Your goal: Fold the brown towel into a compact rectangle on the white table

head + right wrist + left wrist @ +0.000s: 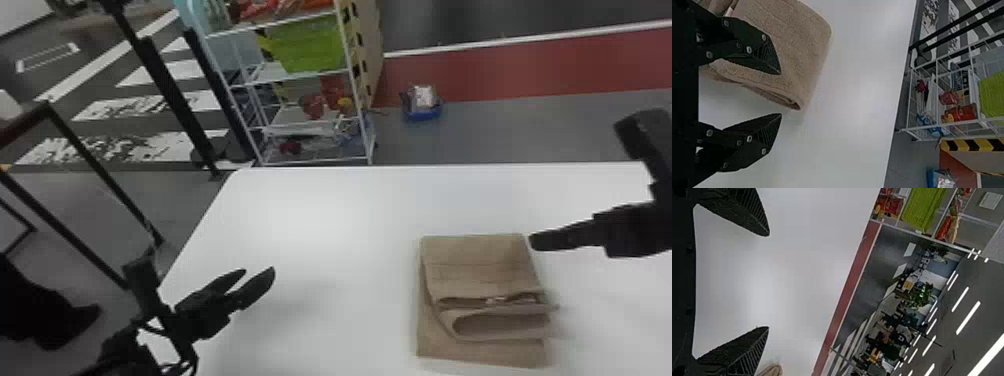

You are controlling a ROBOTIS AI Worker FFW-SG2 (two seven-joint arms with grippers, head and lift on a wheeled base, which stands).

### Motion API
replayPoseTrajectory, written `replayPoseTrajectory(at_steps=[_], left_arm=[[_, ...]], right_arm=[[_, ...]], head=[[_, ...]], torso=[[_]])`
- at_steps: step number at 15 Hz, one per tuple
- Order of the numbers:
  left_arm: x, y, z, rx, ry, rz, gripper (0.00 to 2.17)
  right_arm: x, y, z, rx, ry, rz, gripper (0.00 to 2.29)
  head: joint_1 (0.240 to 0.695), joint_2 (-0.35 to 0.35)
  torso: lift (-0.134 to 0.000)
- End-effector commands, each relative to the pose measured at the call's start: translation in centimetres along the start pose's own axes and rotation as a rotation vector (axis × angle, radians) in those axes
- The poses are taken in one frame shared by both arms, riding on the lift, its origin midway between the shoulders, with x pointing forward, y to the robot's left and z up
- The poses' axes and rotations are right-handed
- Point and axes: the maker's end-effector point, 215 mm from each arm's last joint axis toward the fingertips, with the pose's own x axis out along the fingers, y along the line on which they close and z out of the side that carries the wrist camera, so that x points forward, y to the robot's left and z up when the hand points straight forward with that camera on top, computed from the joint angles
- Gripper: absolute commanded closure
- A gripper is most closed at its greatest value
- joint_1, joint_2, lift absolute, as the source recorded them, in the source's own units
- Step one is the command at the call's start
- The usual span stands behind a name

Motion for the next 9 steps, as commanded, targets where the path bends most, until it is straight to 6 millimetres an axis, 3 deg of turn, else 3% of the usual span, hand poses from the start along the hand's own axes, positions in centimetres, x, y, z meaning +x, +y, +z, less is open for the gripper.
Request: replayPoseTrajectory(at_steps=[1,2,3,5,6,7,8,9], left_arm=[[-0.2,0.1,0.1,-0.002,-0.003,0.003,0.02],[-0.3,0.2,0.1,-0.003,-0.003,0.005,0.02],[-0.5,0.1,0.0,-0.001,-0.002,0.002,0.02],[-0.4,-0.1,0.1,0.000,-0.002,-0.003,0.02],[-0.3,0.0,0.1,0.004,-0.002,0.000,0.03],[-0.1,-0.2,0.1,0.005,0.000,-0.003,0.03],[0.1,-0.4,0.1,0.011,0.002,-0.002,0.03],[0.1,-0.5,0.3,0.017,0.002,-0.002,0.03]], right_arm=[[-3.4,-5.5,0.7,0.028,-0.048,-0.127,0.11],[-5.6,-9.9,0.4,0.088,-0.058,-0.249,0.11],[-8.0,-15.2,-1.6,0.114,-0.029,-0.415,0.11],[-11.6,-22.3,-4.2,0.085,-0.032,-0.577,0.10],[-12.6,-24.0,-4.3,0.067,-0.088,-0.560,0.11],[-13.4,-24.6,-3.8,0.022,-0.137,-0.530,0.11],[-13.5,-23.8,-3.4,-0.028,-0.176,-0.461,0.11],[-13.3,-21.4,-2.3,-0.107,-0.206,-0.365,0.11]], head=[[0.695,0.332],[0.695,0.310],[0.695,0.280],[0.695,0.200],[0.695,0.106],[0.695,0.067],[0.695,0.040],[0.695,0.025]], torso=[[-0.124],[-0.124],[-0.124],[-0.124],[-0.124],[-0.124],[-0.124],[-0.124]])
